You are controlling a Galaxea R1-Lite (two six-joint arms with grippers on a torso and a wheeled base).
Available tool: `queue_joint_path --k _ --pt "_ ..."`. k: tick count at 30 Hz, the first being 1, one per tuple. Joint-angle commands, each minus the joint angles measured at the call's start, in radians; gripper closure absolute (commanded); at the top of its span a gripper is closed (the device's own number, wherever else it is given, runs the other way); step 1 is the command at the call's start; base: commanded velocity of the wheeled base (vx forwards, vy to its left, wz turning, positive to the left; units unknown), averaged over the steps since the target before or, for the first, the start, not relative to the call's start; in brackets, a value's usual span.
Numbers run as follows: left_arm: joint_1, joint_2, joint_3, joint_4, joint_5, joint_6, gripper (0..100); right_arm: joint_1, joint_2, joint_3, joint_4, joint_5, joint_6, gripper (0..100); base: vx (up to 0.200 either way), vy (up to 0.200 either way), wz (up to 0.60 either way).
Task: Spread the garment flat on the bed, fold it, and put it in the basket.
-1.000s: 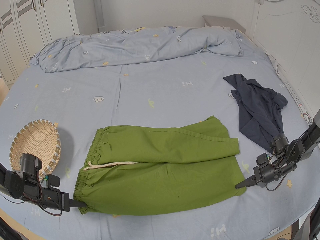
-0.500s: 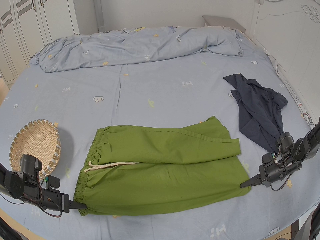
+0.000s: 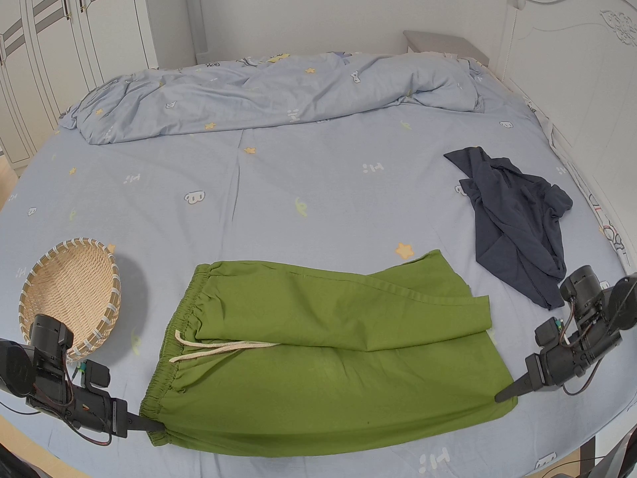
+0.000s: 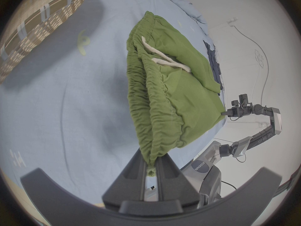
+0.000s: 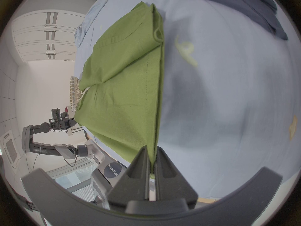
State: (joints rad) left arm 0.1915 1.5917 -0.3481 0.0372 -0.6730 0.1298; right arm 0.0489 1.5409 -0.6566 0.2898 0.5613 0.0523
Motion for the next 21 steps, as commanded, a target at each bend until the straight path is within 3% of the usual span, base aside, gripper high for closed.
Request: queue_joint_path --k 1,4,10,21 --pt "0.034 -0.035 0.0 0.059 0.007 0.03 100 0.006 -0.11 0.149 -0.072 -0.017 0.003 100 0.0 0.0 0.0" --pt "0.051 -0.029 0.011 0.07 0.009 0.031 100 0.009 -0.117 0.268 -0.198 -0.02 0.001 100 0.0 0.0 0.0" --pt "0.052 -0.001 0.031 0.069 0.013 0.045 100 0.062 -0.108 0.35 -0.241 -0.018 0.009 100 0.0 0.0 0.0" --pt "0.048 0.073 0.032 0.059 0.016 0.047 100 0.065 0.108 0.44 -0.495 -0.018 0.017 100 0.0 0.0 0.0"
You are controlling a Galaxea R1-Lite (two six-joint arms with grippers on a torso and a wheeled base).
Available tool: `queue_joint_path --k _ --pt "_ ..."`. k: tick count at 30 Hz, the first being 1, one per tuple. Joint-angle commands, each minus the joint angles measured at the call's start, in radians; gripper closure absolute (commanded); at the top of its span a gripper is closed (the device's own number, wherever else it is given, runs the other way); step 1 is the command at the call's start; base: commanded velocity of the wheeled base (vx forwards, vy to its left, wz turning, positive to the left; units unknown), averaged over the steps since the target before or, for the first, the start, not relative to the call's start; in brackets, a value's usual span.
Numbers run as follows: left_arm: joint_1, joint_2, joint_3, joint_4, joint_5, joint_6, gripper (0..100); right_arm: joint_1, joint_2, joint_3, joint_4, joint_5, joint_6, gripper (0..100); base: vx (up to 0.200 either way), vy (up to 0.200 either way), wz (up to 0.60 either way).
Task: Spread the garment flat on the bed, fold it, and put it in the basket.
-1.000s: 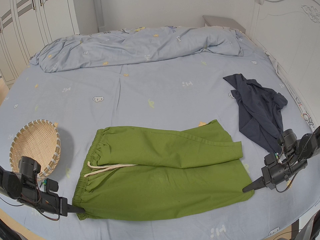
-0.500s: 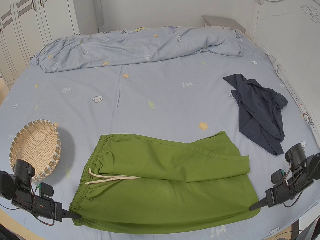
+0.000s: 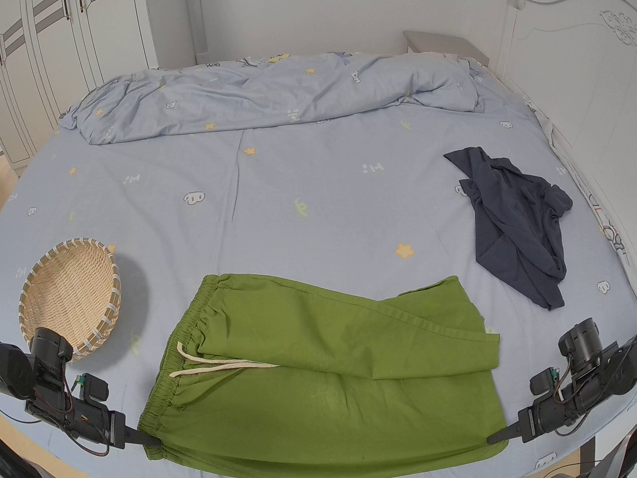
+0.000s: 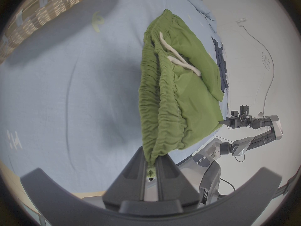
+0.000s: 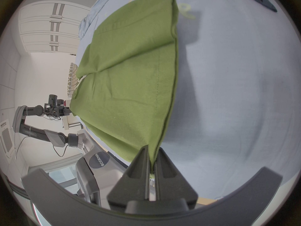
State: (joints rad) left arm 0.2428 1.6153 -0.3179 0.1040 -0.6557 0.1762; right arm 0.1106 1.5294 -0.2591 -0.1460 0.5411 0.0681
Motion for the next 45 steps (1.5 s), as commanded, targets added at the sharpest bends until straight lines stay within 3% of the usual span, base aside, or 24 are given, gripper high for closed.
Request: queue_joint_path --k 1,7,8,16,21,24,28,30,31,32,34,35,36,37,38,40,41,45 --pt "-0.003 0.054 0.003 -0.009 -0.001 0.0 100 0.003 0.127 0.046 -0.07 0.002 0.001 100 0.0 0.0 0.0" --pt "-0.011 0.081 0.002 -0.015 -0.001 0.002 100 0.004 0.129 0.049 -0.081 0.002 0.001 100 0.0 0.0 0.0" --pt "-0.011 0.081 0.002 -0.015 -0.001 0.002 0 0.004 0.129 0.049 -0.081 0.002 0.001 0 0.0 0.0 0.0" --pt "-0.016 0.074 0.002 -0.017 0.001 0.0 0 0.02 0.117 0.072 -0.086 0.005 0.001 0 0.0 0.0 0.0" --pt "0.039 0.02 -0.003 -0.029 0.001 -0.001 0 0.007 0.029 0.083 -0.099 0.003 0.002 0 0.0 0.0 0.0" --pt "0.087 -0.049 -0.043 -0.024 -0.008 -0.007 0 -0.034 -0.074 0.066 -0.099 -0.001 0.024 0 0.0 0.0 0.0" --pt "0.093 -0.094 -0.116 -0.007 -0.012 -0.017 0 -0.106 -0.149 0.024 -0.092 -0.015 0.035 0 0.0 0.0 0.0" --pt "0.066 -0.12 -0.191 0.009 -0.008 -0.064 0 -0.155 -0.164 -0.025 -0.092 -0.015 0.032 0 0.0 0.0 0.0" --pt "0.049 -0.124 -0.219 0.014 -0.001 -0.092 0 -0.163 -0.164 -0.046 -0.092 -0.015 0.033 0 0.0 0.0 0.0" --pt "0.0 -0.126 -0.294 0.014 0.01 -0.182 0 -0.167 -0.163 -0.092 -0.092 -0.016 0.035 0 0.0 0.0 0.0" --pt "-0.016 -0.124 -0.323 0.014 0.016 -0.225 0 -0.167 -0.161 -0.109 -0.092 -0.02 0.035 0 0.0 0.0 0.0" --pt "-0.076 -0.11 -0.435 0.014 0.051 -0.382 0 -0.161 -0.161 -0.172 -0.09 -0.035 0.035 0 0.0 0.0 0.0" --pt "-0.08 -0.109 -0.443 0.014 0.054 -0.392 0 -0.16 -0.161 -0.178 -0.09 -0.036 0.035 0 0.0 0.0 0.0" --pt "-0.138 -0.068 -0.533 0.006 0.094 -0.504 0 -0.154 -0.152 -0.241 -0.09 -0.056 0.035 0 0.0 0.0 0.0" --pt "-0.168 -0.04 -0.581 0.003 0.122 -0.543 0 -0.144 -0.138 -0.284 -0.089 -0.067 0.036 0 0.0 0.0 0.0" --pt "-0.172 -0.037 -0.587 0.003 0.125 -0.546 0 -0.143 -0.137 -0.29 -0.089 -0.07 0.036 0 0.0 0.0 0.0" --pt "-0.22 0.046 -0.693 -0.001 0.177 -0.564 0 -0.121 -0.078 -0.407 -0.075 -0.098 0.047 0 0.0 0.0 0.0" --pt "-0.244 0.152 -0.819 -0.004 0.179 -0.564 0 -0.117 -0.006 -0.522 -0.072 -0.113 0.052 0 0.0 0.0 0.0"
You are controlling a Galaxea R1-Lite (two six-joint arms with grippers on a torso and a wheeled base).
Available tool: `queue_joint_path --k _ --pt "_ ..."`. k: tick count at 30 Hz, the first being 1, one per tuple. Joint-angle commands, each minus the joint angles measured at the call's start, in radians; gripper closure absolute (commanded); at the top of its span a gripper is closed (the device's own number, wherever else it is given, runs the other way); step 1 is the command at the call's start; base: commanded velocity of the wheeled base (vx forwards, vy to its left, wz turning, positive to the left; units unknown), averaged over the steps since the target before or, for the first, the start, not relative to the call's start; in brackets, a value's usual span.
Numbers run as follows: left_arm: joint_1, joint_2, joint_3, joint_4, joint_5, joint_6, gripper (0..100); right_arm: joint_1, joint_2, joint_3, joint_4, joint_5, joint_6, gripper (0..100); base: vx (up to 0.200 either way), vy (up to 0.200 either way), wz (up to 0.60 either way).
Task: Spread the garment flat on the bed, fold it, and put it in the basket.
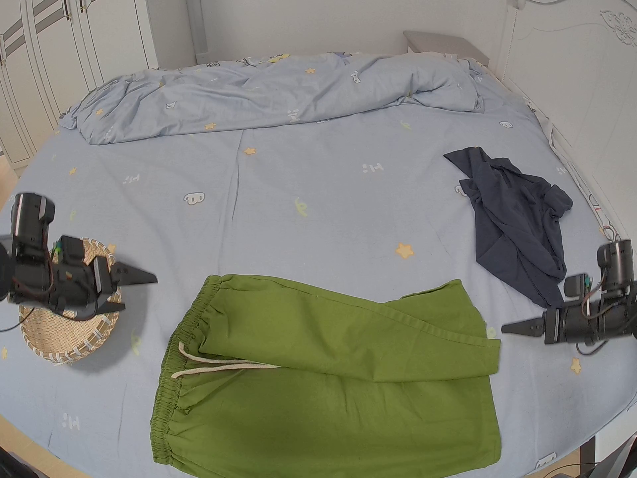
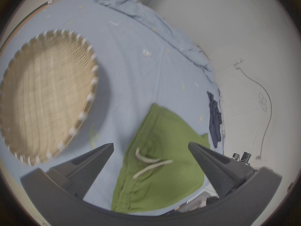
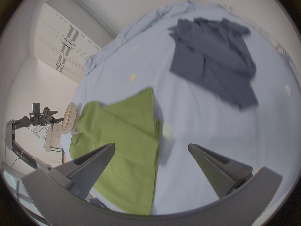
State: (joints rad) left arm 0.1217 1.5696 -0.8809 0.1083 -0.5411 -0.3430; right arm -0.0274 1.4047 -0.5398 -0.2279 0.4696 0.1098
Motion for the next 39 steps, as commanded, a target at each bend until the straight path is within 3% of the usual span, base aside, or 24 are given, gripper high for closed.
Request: queue_joint_path --k 1,5,13,39 --pt "-0.129 0.242 -0.308 -0.009 0.064 -0.045 0 0.029 0.145 -0.276 0.01 -0.042 0.01 0 0.0 0.0 0.0" --pt "-0.154 0.357 -0.408 -0.009 0.062 -0.041 0 0.052 0.203 -0.305 0.004 -0.045 0.013 0 0.0 0.0 0.0" --pt "-0.185 0.509 -0.474 -0.038 0.066 -0.041 0 0.057 0.241 -0.302 0.001 -0.045 0.014 0 0.0 0.0 0.0" --pt "-0.226 0.552 -0.449 -0.047 0.064 -0.037 0 0.054 0.255 -0.304 0.001 -0.045 0.016 0 0.0 0.0 0.0"
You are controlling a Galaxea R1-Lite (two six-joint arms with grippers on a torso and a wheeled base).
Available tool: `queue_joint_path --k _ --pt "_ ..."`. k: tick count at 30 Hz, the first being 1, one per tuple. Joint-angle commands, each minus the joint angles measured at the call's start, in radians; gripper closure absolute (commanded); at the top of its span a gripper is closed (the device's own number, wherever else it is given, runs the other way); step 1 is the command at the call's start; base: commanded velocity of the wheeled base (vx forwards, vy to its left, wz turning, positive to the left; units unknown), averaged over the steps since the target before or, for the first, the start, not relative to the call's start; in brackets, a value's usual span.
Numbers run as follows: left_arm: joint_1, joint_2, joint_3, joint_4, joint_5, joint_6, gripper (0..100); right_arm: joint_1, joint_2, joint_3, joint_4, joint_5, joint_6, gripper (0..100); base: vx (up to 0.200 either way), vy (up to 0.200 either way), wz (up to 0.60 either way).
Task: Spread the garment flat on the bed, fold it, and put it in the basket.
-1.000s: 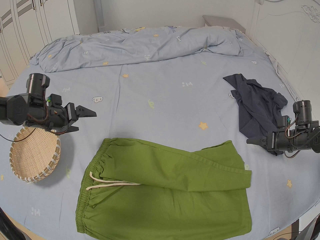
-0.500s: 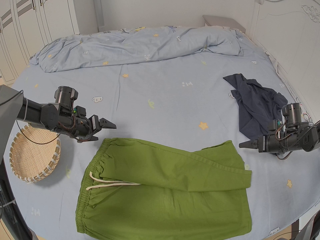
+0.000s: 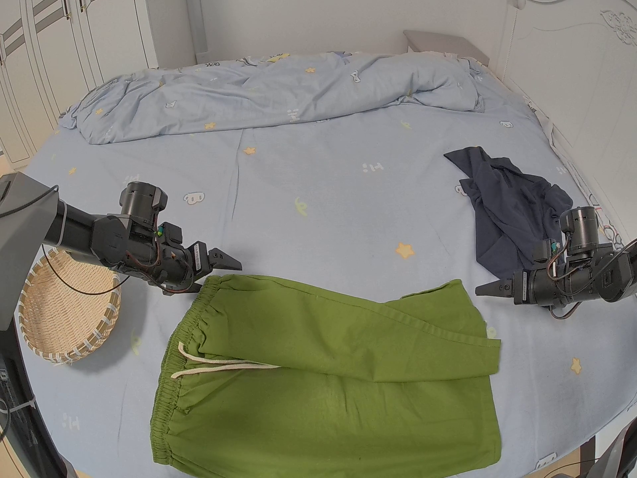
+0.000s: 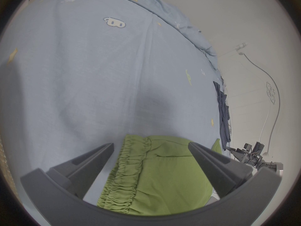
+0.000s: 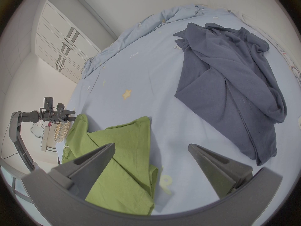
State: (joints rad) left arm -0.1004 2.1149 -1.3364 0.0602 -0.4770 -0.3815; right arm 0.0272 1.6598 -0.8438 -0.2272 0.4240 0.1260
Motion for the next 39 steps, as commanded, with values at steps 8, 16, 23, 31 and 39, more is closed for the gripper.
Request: queue_joint_path --k 8,16,23,31,39 --pt "-0.004 0.014 0.009 0.006 0.0 0.027 100 0.0 0.002 0.002 0.0 0.001 0.0 0 0.0 0.0 0.0" --pt "-0.004 0.011 0.009 0.006 0.003 0.029 100 0.0 0.005 0.002 0.0 -0.001 0.0 0 0.0 0.0 0.0" --pt "0.007 -0.05 0.037 0.003 0.005 0.029 100 -0.004 0.002 0.005 0.002 -0.001 0.0 0 0.0 0.0 0.0" --pt "0.044 -0.127 0.1 0.001 0.005 0.072 100 -0.02 -0.046 0.101 0.002 -0.033 0.0 0 0.0 0.0 0.0" --pt "0.041 -0.122 0.103 0.001 0.005 0.078 100 0.014 -0.092 0.216 0.0 -0.031 -0.008 0 0.0 0.0 0.0"
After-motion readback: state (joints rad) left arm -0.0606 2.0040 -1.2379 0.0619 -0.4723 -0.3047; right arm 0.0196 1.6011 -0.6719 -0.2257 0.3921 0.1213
